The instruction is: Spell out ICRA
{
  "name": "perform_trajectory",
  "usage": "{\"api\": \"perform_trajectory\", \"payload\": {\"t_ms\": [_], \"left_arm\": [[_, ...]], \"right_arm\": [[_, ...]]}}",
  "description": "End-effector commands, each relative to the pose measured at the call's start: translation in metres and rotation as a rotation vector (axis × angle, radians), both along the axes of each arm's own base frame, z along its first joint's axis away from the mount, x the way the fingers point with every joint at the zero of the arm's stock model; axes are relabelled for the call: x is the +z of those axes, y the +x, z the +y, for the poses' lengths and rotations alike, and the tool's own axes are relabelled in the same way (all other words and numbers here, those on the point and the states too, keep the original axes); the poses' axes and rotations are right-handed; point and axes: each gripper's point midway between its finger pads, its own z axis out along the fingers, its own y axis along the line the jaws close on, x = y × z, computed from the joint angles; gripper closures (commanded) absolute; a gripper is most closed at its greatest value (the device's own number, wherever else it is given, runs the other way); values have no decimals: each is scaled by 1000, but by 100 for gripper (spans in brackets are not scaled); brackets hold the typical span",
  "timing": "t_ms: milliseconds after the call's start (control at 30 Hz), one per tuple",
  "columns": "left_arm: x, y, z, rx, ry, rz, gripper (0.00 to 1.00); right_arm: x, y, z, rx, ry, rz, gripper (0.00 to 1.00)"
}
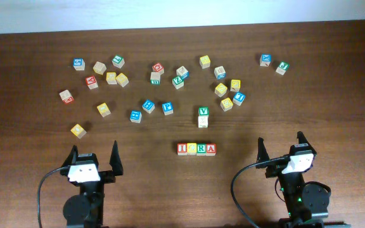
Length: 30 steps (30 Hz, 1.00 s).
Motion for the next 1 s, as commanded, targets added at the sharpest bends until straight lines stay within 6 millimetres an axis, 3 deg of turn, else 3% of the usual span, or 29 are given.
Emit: {"api": "perform_trajectory", "payload": {"t_ms": [0, 967], "left_arm": [[-2, 0, -2, -15, 24, 7, 1], [-2, 0, -1, -10, -1, 5, 1]], "right_arm": [[-3, 0, 0, -3, 4, 4, 2], [-3, 0, 0, -3, 4, 4, 2]]}}
